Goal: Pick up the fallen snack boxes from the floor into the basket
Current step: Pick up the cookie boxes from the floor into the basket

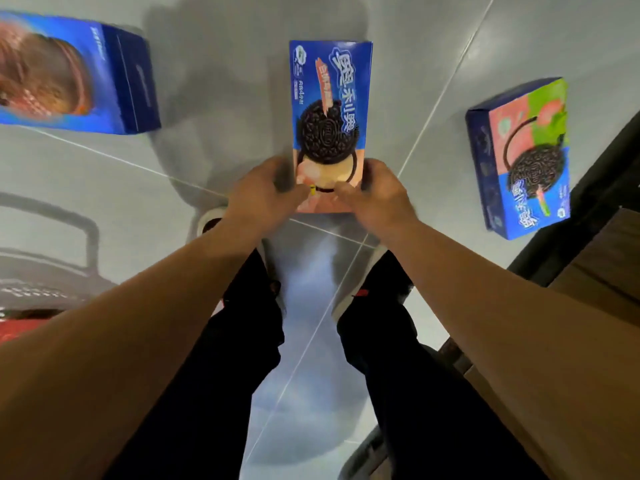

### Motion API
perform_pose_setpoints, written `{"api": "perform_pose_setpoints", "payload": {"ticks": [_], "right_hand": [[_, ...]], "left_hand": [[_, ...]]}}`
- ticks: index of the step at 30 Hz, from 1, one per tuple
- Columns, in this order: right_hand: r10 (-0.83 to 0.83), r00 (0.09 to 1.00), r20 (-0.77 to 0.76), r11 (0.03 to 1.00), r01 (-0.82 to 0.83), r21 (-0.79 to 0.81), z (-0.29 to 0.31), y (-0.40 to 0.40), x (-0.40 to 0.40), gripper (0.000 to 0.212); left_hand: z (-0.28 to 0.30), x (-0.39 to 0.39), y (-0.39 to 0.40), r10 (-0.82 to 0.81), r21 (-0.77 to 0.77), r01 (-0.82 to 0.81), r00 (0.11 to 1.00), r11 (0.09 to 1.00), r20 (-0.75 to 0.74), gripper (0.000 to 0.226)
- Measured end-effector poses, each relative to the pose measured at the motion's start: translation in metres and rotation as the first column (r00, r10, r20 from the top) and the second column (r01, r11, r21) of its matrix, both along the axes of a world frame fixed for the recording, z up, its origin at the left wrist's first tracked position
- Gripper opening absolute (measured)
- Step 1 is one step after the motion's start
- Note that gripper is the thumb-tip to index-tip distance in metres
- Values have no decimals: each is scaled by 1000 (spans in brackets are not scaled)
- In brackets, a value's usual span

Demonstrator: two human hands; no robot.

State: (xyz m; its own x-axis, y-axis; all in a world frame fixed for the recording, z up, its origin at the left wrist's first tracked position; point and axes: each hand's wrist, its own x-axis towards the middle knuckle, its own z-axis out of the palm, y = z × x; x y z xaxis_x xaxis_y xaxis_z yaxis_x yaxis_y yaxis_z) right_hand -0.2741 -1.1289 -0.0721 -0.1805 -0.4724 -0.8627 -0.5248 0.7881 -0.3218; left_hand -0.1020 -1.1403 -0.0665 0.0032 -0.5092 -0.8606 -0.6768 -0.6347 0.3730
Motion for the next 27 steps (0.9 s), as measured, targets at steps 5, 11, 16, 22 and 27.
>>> {"api": "perform_pose_setpoints", "payload": {"ticks": [5,11,16,22,27], "right_hand": [[-118,992,-36,993,117,-19,-8,-2,8,19],[-277,961,-4,960,277,39,53,0,4,24],[-432,892,130,892,402,209,158,-16,3,45],[-302,931,206,953,303,23,336,-58,0,29],[143,984,-107,963,-164,-216,486,-76,-10,57]], "left_hand": [[-13,-2,9,137,-57,-147,978,987,-155,53],[49,-1,3,454,122,-439,835,890,-312,56],[142,-3,-4,603,260,-545,711,797,-362,49],[308,8,-38,402,93,-395,851,914,-338,70],[451,44,-96,164,-254,-199,974,947,-154,92]]}}
